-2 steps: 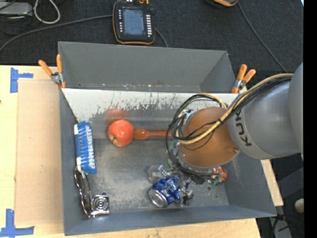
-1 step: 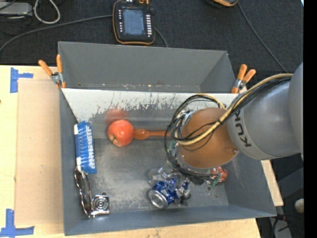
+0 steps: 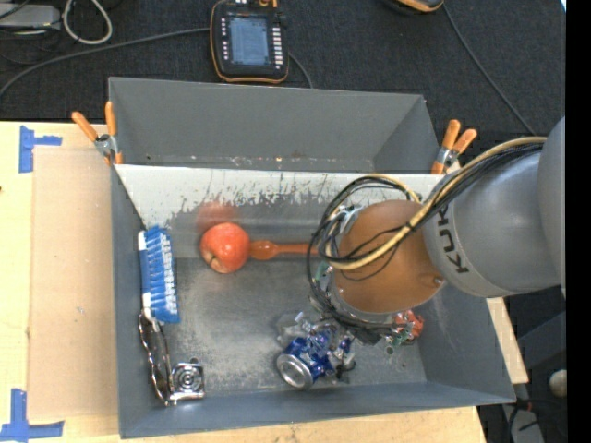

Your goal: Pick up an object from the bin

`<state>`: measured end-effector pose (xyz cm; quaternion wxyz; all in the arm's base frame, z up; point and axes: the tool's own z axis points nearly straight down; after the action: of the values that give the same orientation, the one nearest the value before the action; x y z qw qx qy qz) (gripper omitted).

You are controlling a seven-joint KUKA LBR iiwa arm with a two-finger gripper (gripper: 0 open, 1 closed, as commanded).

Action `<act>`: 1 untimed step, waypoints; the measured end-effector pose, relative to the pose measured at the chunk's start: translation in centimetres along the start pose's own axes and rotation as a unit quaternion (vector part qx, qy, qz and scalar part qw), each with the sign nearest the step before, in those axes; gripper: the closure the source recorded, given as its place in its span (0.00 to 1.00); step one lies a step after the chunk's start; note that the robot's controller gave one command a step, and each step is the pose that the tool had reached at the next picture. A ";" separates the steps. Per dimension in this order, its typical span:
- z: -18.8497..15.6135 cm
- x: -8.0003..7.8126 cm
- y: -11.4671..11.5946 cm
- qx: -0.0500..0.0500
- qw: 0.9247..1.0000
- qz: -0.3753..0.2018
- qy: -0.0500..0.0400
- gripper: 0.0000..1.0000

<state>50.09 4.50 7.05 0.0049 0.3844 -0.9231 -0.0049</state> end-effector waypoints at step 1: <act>-2.7 0.3 0.4 -0.005 1.000 0.001 0.005 1.00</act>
Offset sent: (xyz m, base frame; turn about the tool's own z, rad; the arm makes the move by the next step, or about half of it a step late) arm -0.0040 0.0004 0.0628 0.0012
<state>49.68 4.56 9.80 0.0113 0.3836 -0.9234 -0.0074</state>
